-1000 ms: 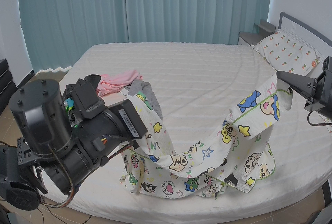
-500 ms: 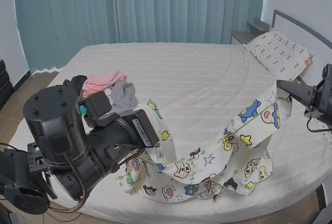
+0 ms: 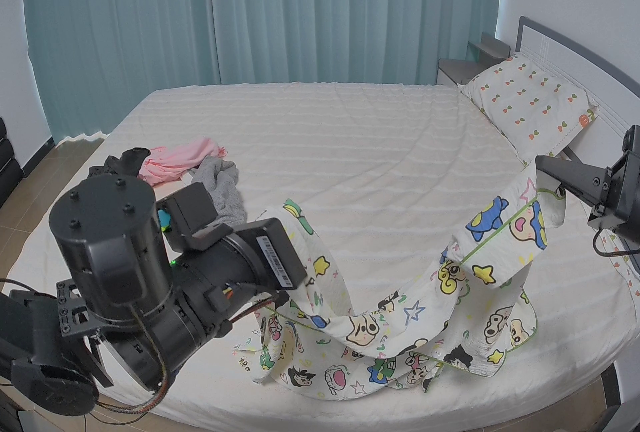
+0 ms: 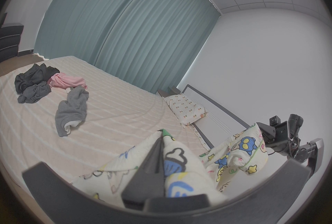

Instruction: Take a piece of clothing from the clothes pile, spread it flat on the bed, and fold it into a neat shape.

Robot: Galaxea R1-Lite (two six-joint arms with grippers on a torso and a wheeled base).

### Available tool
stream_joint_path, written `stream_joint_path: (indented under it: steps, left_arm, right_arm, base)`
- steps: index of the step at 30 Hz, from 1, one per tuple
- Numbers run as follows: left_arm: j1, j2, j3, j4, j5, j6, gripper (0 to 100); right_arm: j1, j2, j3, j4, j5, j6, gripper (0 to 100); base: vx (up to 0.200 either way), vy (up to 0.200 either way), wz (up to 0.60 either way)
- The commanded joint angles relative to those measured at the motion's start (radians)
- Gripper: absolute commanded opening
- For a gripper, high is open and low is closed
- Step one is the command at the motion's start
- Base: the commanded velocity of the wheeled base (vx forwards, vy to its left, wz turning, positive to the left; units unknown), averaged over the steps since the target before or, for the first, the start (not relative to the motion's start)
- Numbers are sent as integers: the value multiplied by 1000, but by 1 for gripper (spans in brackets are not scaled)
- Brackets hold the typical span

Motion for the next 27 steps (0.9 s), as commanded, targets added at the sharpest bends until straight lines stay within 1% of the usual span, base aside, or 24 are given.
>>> stream_joint_path:
  steps: [1, 7, 8, 17, 21, 25, 27]
  left_arm:
    - [-2, -21, 5, 0, 12, 0, 0]
    - [-6, -35, 29, 0, 12, 0, 0]
    - [-15, -47, 31, 0, 12, 0, 0]
    - [-15, -136, 34, 3, 12, 1, 0]
    - [-17, -188, 60, 11, 12, 4, 0]
    - [-37, -225, 80, 23, 12, 4, 0]
    - [-41, -240, 83, 57, 9, 3, 0]
  right_arm:
    - [4, -30, 12, 1, 1, 0, 0]
    - [6, -48, 26, 1, 10, 0, 0]
    - [6, -62, 40, 1, 29, -1, 0]
    - [6, -157, 43, 1, 84, -1, 0]
    - [6, -209, 49, 6, 101, 0, 0]
    - [6, -249, 69, 9, 121, 0, 0]
    - [6, -254, 88, 9, 138, 0, 0]
  base:
    - [-200, 0, 0]
    - [-200, 0, 0]
    - [-200, 0, 0]
    - [-200, 0, 0]
    - [0, 0, 0]
    - [0, 0, 0]
    - [0, 0, 0]
